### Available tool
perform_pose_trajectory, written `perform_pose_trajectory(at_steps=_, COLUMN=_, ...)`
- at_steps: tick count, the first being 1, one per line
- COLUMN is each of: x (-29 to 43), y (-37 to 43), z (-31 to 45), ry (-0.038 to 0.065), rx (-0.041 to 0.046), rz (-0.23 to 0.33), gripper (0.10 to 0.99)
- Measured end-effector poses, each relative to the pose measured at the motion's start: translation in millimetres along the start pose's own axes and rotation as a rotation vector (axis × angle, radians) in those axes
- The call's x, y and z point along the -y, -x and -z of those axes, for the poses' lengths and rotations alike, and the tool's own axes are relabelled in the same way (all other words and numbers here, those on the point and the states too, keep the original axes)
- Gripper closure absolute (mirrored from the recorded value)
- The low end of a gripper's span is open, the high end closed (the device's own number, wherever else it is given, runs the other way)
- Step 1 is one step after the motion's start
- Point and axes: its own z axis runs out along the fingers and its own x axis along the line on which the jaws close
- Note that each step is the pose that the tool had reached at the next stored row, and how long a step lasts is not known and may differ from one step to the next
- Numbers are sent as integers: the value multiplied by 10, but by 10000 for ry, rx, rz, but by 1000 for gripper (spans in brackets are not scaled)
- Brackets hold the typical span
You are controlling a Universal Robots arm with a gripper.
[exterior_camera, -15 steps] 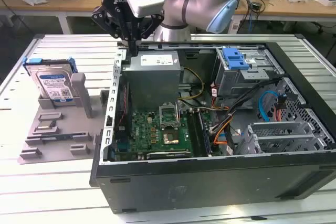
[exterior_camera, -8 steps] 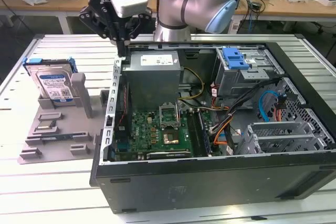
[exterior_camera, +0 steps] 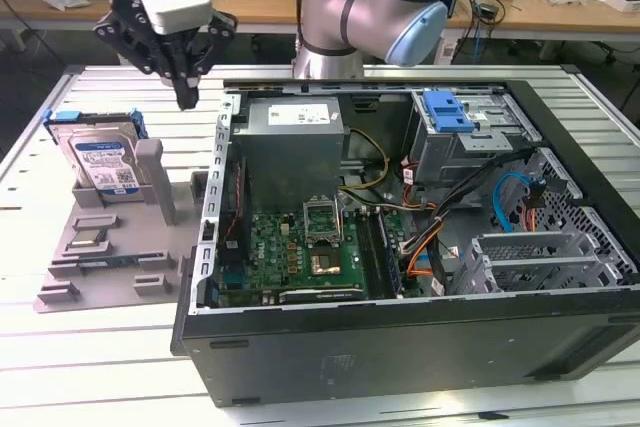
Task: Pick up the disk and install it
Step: 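Reach for the disk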
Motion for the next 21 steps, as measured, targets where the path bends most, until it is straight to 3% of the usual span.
perform_pose_trajectory(at_steps=2, x=4, y=-52, z=1, ry=0, rx=1, rz=-1, gripper=980)
perform_pose_trajectory(at_steps=5, x=17, y=-233, z=5, ry=0, rx=0, rz=0, gripper=980)
perform_pose_trajectory(at_steps=21, x=55, y=-740, z=14, ry=1, rx=1, rz=-1, gripper=980)
